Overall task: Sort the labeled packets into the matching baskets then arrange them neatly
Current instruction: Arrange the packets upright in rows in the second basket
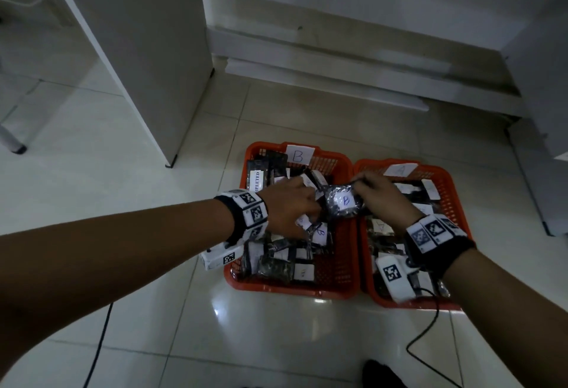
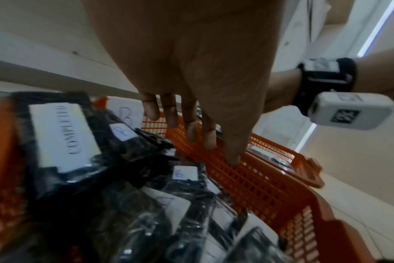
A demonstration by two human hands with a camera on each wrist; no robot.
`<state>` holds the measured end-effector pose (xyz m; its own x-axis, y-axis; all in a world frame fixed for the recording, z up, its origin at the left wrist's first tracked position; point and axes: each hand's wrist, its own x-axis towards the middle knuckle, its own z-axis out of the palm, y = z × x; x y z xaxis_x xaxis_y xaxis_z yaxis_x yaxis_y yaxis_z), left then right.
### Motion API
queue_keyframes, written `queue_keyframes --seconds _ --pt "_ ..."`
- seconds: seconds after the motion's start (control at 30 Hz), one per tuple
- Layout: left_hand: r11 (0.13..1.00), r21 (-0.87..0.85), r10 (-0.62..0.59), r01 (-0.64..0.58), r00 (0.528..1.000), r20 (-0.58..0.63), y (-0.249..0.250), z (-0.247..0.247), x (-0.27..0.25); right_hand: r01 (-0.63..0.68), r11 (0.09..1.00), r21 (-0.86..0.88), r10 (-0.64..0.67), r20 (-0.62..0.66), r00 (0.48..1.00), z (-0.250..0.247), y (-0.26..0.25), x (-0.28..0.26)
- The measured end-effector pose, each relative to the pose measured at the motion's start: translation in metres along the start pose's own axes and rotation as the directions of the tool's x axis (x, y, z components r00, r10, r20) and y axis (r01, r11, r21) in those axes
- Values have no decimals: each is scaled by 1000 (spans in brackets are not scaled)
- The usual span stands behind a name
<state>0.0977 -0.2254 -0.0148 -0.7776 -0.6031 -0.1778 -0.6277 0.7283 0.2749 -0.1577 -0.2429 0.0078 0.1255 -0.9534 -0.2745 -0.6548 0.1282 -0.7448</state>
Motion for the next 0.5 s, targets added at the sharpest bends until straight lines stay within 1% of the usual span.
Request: queue_keyframes --seconds 0.03,0.1,0.17,0.23,0.33,0.37,0.43,0.5 --pt "997 35 62 -64 997 49 9 3 5 1 1000 8 -1 -21 1000 -2 3 1" --pt "980 119 132 -162 966 221 24 15 14 -5 1000 16 5 -20 1000 -5 9 2" --pt "957 176 153 -230 917 368 35 29 21 -10 1000 -3 10 -4 1000 -4 12 1" --pt "950 170 160 -262 876 455 41 38 24 -10 1000 -10 10 23 1000 -3 13 0" --pt "963 131 133 -237 837 531 45 41 22 -4 1000 11 4 34 999 0 15 0" --pt "961 139 131 -241 834 536 47 42 22 -4 1000 15 3 34 999 1 17 0" --pt "953 165 136 -255 843 521 52 43 24 -3 1000 25 2 41 999 2 20 2" --pt "946 174 144 -272 838 527 55 41 25 -3 999 34 2 46 999 2 20 3"
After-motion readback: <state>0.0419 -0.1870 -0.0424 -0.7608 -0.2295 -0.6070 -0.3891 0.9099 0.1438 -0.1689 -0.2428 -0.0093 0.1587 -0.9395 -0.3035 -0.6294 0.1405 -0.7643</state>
